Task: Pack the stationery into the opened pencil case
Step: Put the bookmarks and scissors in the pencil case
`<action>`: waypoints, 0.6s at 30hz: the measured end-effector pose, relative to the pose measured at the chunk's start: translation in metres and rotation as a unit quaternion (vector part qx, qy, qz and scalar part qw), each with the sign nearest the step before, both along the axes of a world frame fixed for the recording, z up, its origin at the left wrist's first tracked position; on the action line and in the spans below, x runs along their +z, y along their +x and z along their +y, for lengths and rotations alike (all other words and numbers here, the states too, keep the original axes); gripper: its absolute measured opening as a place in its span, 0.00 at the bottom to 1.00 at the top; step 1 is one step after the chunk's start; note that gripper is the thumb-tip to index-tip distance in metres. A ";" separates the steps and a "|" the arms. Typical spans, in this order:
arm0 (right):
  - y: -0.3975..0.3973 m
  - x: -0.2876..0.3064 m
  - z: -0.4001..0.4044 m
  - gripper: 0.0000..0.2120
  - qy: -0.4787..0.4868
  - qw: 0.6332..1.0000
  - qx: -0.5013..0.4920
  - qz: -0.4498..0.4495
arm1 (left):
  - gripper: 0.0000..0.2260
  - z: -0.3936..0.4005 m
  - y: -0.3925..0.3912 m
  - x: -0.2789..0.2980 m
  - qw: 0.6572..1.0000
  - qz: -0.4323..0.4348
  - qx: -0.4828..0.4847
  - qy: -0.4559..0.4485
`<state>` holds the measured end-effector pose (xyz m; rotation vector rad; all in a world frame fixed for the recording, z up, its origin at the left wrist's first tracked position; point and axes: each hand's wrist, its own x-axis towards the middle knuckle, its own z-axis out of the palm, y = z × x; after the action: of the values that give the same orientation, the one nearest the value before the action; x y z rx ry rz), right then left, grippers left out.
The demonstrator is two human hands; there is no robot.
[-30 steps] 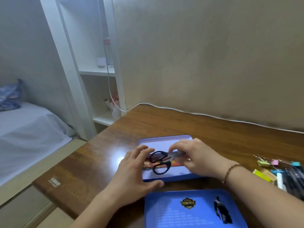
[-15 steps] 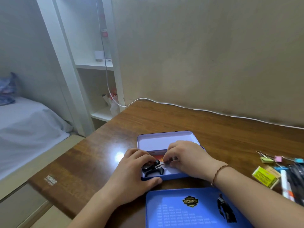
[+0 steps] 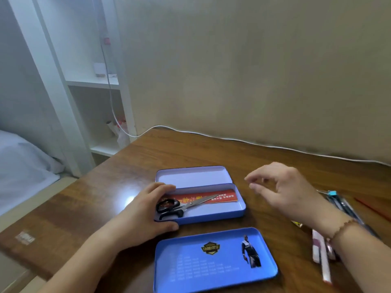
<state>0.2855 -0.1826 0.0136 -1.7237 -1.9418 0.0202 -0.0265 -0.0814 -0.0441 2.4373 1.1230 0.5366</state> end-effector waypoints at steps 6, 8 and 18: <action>0.067 0.000 -0.081 0.10 -0.048 0.988 -0.146 0.002 | 0.31 -0.046 0.061 0.031 0.998 -0.010 -0.015 0.061; 0.073 -0.010 -0.094 0.13 -0.058 0.980 -0.189 -0.002 | 0.29 -0.070 0.101 0.039 0.996 0.017 -0.068 0.061; 0.078 -0.037 -0.108 0.08 -0.109 0.968 -0.219 -0.056 | 0.25 -0.084 0.250 0.025 0.975 0.163 -0.145 0.051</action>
<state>0.3637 -0.2904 -0.0231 -2.3151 -1.6400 -0.0256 0.2238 -0.1649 -0.0193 2.7853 0.8465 0.1062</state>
